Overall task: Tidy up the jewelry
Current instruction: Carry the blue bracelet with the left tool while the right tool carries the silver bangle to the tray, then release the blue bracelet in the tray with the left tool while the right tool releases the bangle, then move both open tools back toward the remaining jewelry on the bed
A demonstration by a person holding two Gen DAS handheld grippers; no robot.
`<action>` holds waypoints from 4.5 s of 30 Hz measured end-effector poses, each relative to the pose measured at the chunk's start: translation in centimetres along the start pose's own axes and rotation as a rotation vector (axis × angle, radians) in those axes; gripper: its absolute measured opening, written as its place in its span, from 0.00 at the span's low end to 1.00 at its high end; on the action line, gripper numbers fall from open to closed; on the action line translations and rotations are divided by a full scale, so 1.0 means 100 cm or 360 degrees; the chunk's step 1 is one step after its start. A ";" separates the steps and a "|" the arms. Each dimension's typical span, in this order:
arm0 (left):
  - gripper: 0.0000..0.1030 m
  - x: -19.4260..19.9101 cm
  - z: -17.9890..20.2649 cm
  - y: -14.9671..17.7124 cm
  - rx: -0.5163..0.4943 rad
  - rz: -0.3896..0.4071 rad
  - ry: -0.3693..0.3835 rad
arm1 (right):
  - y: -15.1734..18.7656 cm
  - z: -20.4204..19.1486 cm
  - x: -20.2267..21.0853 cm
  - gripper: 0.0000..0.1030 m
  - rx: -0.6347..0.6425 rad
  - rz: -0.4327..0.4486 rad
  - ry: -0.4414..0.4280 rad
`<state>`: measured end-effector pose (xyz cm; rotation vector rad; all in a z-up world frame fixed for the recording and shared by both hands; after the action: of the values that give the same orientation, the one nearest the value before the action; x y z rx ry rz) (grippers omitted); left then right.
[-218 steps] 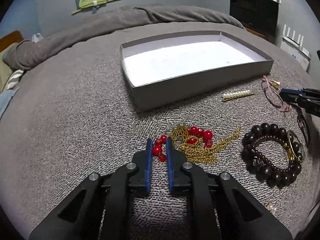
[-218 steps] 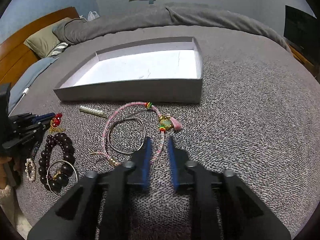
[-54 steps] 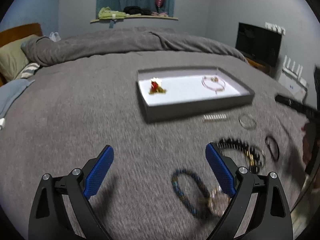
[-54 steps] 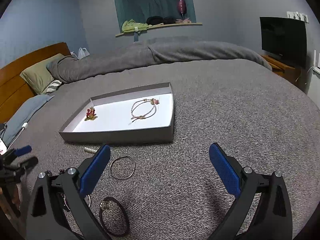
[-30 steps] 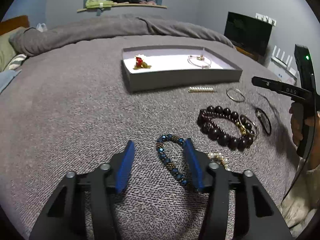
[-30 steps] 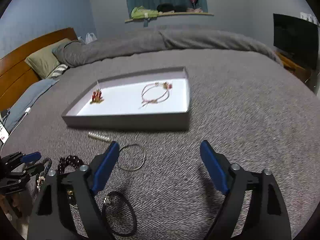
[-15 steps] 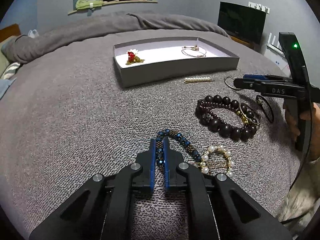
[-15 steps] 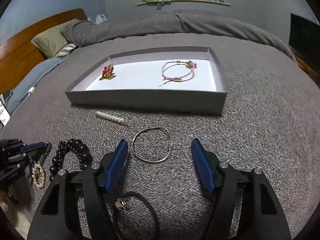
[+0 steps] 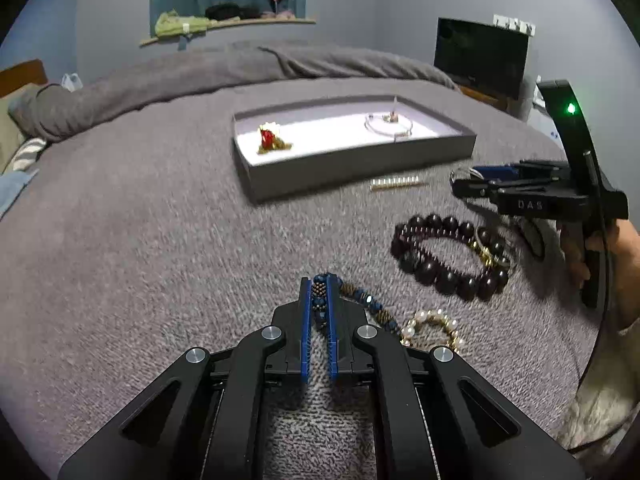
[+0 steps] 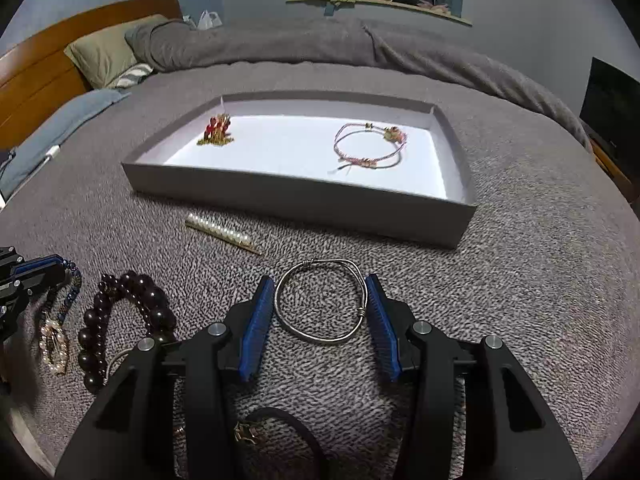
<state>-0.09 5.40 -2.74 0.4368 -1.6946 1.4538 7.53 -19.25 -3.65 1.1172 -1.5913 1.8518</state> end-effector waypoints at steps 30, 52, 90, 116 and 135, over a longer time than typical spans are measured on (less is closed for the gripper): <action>0.08 0.060 -0.003 -0.105 -0.0016 0.0370 -0.0046 | -0.045 0.035 0.045 0.45 -0.0176 0.0267 -0.0021; 0.08 -0.063 0.002 -0.169 0.0024 0.0148 0.0123 | -0.102 0.061 -0.018 0.46 -0.0187 0.0131 -0.0012; 0.08 -0.112 -0.042 -0.137 0.0119 -0.0192 -0.0081 | -0.082 0.047 -0.052 0.46 -0.0085 -0.0078 -0.0004; 0.51 -0.086 -0.023 -0.146 0.0088 -0.0039 -0.0081 | -0.079 0.057 -0.003 0.78 -0.0232 0.0185 -0.0044; 0.80 -0.017 -0.018 -0.126 0.0129 0.0131 -0.0131 | -0.024 0.049 0.053 0.95 -0.0348 0.0403 0.0233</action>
<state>10.61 3.27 3.96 0.4816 -1.7403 1.5880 7.75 -24.27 2.11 0.6967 -1.8638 1.8100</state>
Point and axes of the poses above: each gripper's, at about its wrist camera, not at the fingertips, and x roughly against the way its jaws point, z to its right, y to its underside, the point moved 1 cm from there along -x, roughly the way its jaws point, and after that the axes turned 9 degrees about -z, right-handed, at the moved point
